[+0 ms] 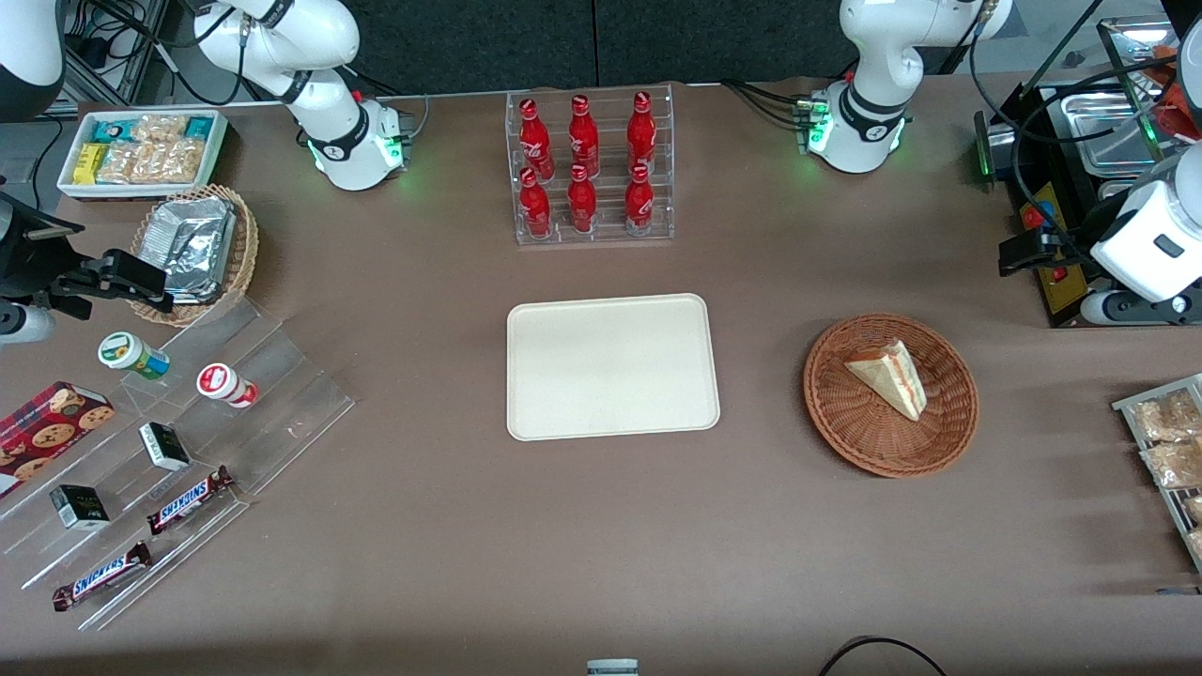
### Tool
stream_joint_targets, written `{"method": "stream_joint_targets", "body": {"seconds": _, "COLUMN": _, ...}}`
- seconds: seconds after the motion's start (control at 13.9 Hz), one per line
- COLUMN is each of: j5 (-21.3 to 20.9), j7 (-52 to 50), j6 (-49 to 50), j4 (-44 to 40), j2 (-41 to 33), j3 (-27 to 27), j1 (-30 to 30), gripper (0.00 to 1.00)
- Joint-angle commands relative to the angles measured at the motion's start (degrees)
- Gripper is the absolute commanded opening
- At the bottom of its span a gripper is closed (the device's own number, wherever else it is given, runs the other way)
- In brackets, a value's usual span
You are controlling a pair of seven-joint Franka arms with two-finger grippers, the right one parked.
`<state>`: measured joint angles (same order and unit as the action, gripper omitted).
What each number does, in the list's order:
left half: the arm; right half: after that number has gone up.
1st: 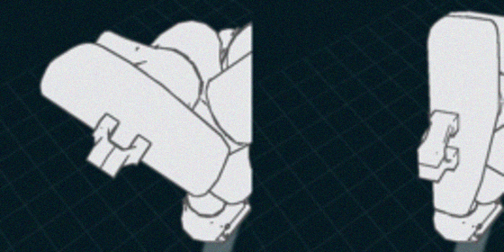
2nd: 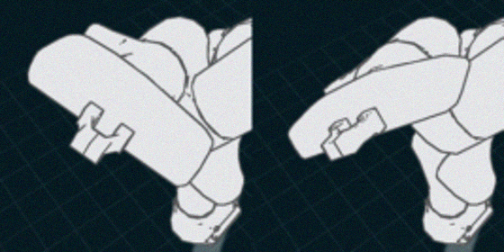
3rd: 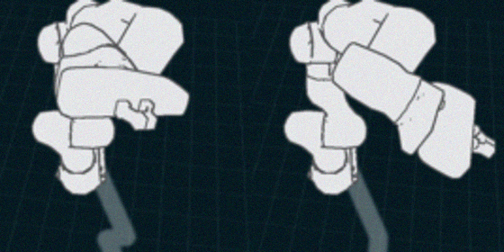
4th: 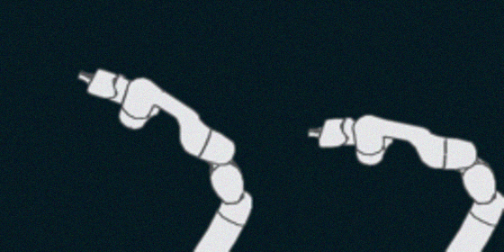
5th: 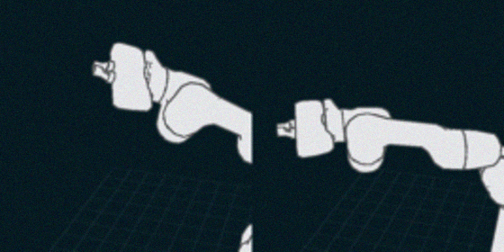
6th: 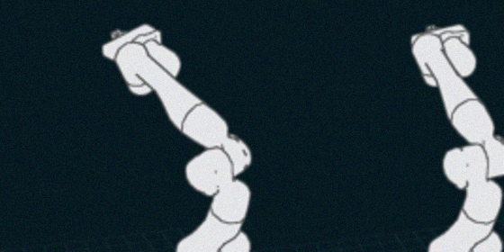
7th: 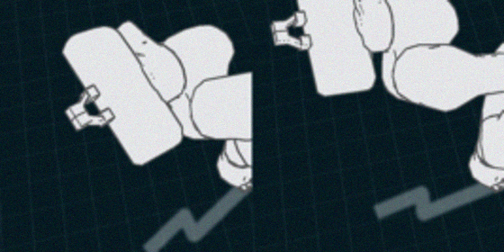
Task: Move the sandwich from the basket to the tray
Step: 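Move the left gripper over the wrapped sandwich in the wicker basket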
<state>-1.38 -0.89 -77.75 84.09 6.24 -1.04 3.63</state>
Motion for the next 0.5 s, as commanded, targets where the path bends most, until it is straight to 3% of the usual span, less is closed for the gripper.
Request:
{"method": "stream_joint_targets", "body": {"seconds": 0.0, "j5": -0.11, "j7": -0.96, "j6": 0.85, "j4": 0.00, "j2": 1.05, "j3": -0.01, "j1": 0.15, "gripper": 1.00}}
{"method": "stream_joint_targets", "body": {"seconds": 0.22, "j5": -1.42, "j7": -1.93, "j6": -1.16, "j4": 1.76, "j2": 2.45, "j3": -0.01, "j1": 0.24, "gripper": 1.00}}
{"method": "stream_joint_targets", "body": {"seconds": 0.43, "j5": -3.19, "j7": -2.10, "j6": -8.01, "j4": 10.01, "j2": 1.94, "j3": 0.08, "j1": 0.42, "gripper": 1.00}}
